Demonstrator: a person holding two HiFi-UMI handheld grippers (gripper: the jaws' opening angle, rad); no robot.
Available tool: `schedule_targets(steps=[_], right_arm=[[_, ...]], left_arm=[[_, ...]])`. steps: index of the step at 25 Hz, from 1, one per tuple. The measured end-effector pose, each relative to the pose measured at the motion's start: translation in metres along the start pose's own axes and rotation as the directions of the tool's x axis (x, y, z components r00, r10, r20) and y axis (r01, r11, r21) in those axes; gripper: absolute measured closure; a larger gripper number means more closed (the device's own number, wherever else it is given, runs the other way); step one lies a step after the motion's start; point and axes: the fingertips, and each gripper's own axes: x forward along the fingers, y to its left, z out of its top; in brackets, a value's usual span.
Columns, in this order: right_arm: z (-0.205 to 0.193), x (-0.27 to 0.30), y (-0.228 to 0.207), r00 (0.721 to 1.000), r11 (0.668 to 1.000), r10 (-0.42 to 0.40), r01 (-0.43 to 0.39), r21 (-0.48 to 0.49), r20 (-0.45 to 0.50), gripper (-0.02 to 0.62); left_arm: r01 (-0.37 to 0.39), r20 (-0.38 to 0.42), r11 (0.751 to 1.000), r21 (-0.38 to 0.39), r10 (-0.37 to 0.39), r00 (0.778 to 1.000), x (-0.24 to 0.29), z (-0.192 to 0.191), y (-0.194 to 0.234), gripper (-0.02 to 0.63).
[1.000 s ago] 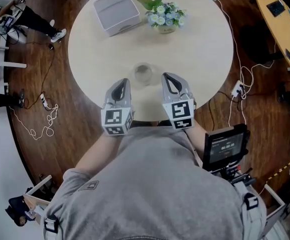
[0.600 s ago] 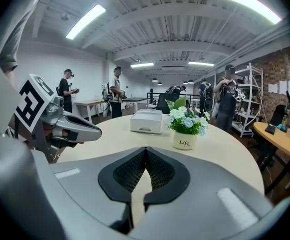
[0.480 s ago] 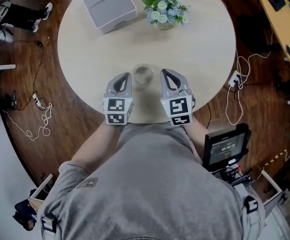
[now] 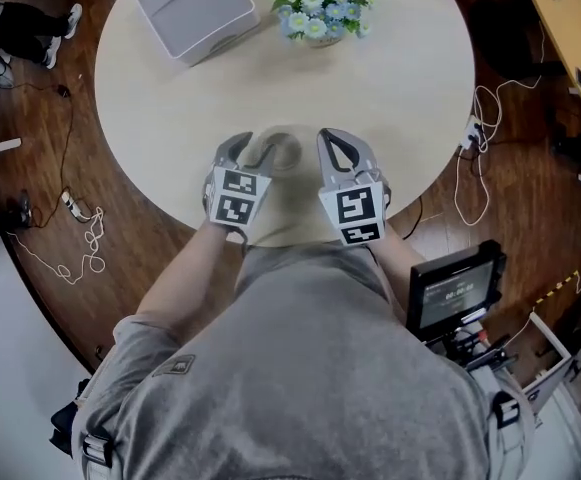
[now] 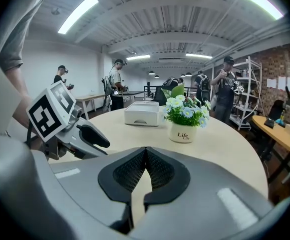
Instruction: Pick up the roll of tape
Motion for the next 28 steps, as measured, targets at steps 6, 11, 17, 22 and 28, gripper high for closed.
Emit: schedule_targets(steps=[6,11,17,22,28], right_arm=[[-0.005,-0.001,-0.006,1.000,0.999,-0.021,0.022,0.024,-0.015,0.583],[-0.010,-0.003,-0.017,0.999,0.998,-0.042,0.043,0.044,-0.025,0.583],[-0.012,-0.005,-0.024,0.998,0.996,-0.059,0.060,0.059,-0.030,0.583],[-0.014,-0.006,-0.029,0.997,0.996,-0.067,0.069,0.063,-0.034,0.583],[-0.011,-0.010,-0.033,0.997,0.996,-0.070,0.072,0.060,-0.024,0.583]], left_arm=[[0.063,-0.117,0.996,0.070,-0.054,0.992,0.020,-0.010,-0.009,0.396],[0.070,-0.174,0.988,0.138,-0.046,0.984,0.036,-0.012,-0.011,0.399],[0.062,-0.198,0.982,0.177,-0.026,0.980,0.043,-0.013,-0.010,0.466],[0.074,-0.203,0.978,0.195,-0.034,0.979,0.044,-0.014,-0.011,0.470],[0.070,-0.206,0.979,0.191,-0.030,0.978,0.044,-0.013,-0.015,0.494]])
